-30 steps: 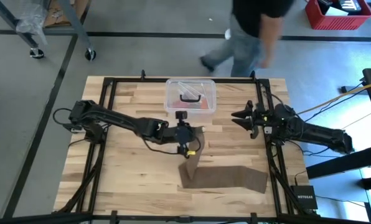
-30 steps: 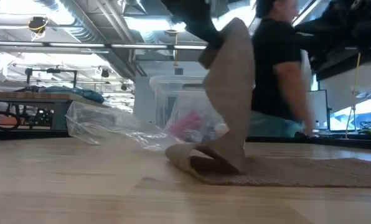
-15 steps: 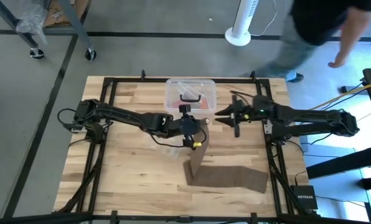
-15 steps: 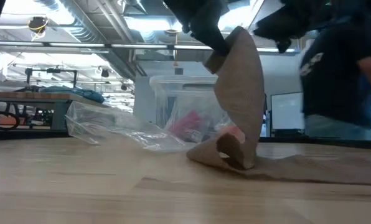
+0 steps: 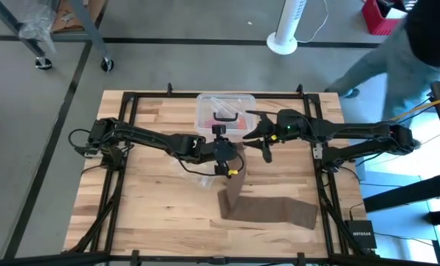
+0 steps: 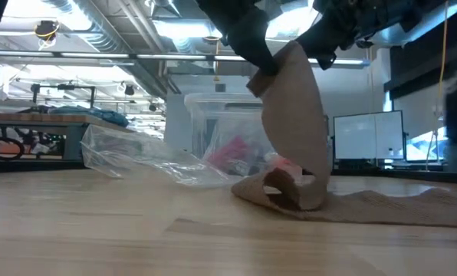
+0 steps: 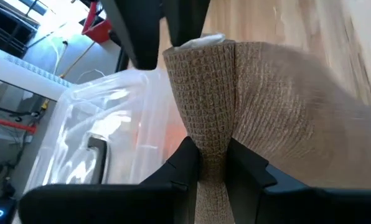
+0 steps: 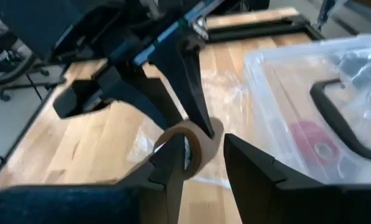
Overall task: Roll bandage
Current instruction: Roll the brown bandage
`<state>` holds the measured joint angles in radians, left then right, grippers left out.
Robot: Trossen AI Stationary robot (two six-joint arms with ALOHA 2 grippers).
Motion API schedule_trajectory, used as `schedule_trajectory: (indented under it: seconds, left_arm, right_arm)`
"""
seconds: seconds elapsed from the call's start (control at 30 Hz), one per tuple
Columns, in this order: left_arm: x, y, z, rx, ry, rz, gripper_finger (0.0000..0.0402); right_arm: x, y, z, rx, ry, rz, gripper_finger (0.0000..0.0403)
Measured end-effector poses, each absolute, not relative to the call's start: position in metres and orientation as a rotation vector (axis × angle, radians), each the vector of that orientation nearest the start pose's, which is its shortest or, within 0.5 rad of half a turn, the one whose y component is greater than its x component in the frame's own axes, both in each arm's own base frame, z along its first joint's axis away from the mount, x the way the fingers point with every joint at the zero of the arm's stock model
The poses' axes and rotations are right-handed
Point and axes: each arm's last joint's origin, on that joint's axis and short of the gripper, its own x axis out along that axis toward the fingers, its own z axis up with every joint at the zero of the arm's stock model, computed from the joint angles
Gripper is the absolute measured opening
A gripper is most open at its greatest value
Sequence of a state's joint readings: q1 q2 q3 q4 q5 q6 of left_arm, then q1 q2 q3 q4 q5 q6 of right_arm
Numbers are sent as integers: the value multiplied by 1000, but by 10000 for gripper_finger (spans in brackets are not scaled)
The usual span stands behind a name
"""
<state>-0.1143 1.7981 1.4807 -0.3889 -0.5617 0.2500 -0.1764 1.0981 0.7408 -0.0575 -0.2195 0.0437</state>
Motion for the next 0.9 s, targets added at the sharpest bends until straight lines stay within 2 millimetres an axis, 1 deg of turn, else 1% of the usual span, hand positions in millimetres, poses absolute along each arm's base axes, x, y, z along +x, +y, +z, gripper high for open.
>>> schedule_trajectory:
  seconds: [0.23, 0.43, 0.6, 0.73, 0.83, 0.9]
  left_arm:
    - [401, -25, 282, 449, 720, 363, 52]
    - [401, -27, 282, 451, 716, 364, 52]
    - [401, -27, 282, 444, 716, 366, 52]
    - [401, -26, 282, 457, 723, 361, 52]
    - [400, -26, 280, 464, 736, 358, 52]
    - [399, -26, 280, 468, 742, 359, 52]
  right_arm:
    - [232, -35, 270, 128, 428, 29, 117]
    - [234, -35, 266, 120, 459, 34, 117]
    - [235, -36, 265, 112, 454, 19, 117]
    - [239, -37, 260, 131, 480, -1, 115]
    - [241, -37, 256, 131, 495, 0, 95]
    - [243, -38, 256, 113, 485, 7, 67]
